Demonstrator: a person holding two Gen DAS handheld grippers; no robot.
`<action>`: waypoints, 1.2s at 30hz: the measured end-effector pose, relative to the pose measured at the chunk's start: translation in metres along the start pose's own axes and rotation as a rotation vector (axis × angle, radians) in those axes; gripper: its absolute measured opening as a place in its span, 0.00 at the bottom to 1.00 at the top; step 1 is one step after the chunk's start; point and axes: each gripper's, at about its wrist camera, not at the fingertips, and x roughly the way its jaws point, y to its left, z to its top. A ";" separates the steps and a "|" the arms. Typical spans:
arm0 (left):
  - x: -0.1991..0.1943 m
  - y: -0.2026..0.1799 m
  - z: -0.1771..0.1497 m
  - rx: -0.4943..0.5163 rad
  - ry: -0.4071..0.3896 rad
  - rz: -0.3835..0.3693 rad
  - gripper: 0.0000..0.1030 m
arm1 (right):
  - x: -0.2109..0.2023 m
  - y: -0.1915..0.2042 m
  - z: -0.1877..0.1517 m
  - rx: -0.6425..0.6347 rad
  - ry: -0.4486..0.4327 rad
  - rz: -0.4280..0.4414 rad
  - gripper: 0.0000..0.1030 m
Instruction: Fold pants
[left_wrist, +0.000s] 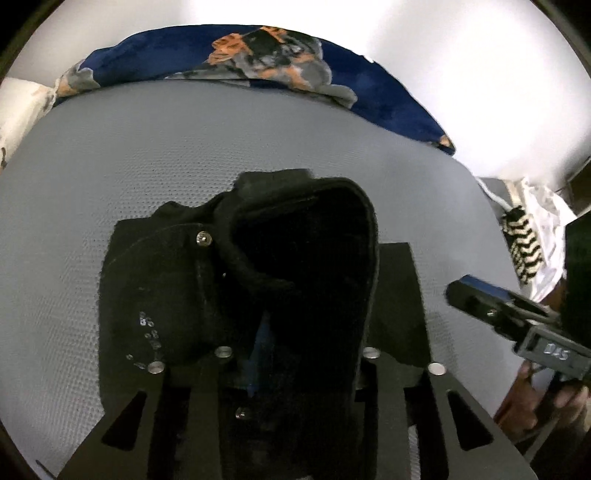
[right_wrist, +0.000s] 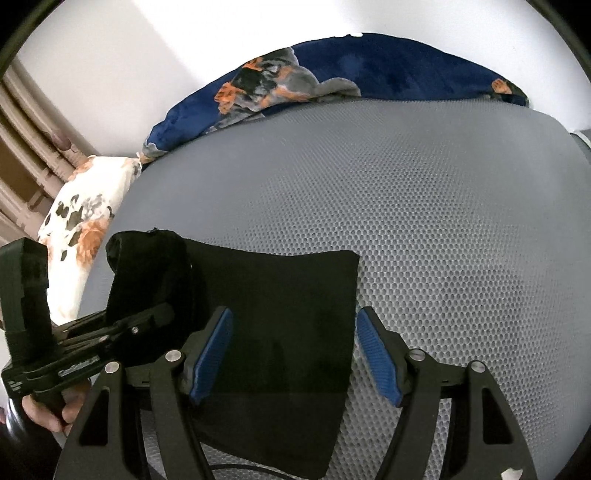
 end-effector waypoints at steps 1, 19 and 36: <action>-0.001 -0.001 0.001 0.011 0.004 -0.011 0.44 | 0.001 0.000 0.001 -0.003 0.004 0.003 0.66; -0.053 0.168 -0.043 -0.265 -0.073 0.237 0.71 | 0.065 0.002 0.006 0.024 0.204 0.286 0.76; -0.038 0.151 -0.047 -0.213 -0.093 0.276 0.71 | 0.037 0.041 0.011 0.047 0.110 0.285 0.08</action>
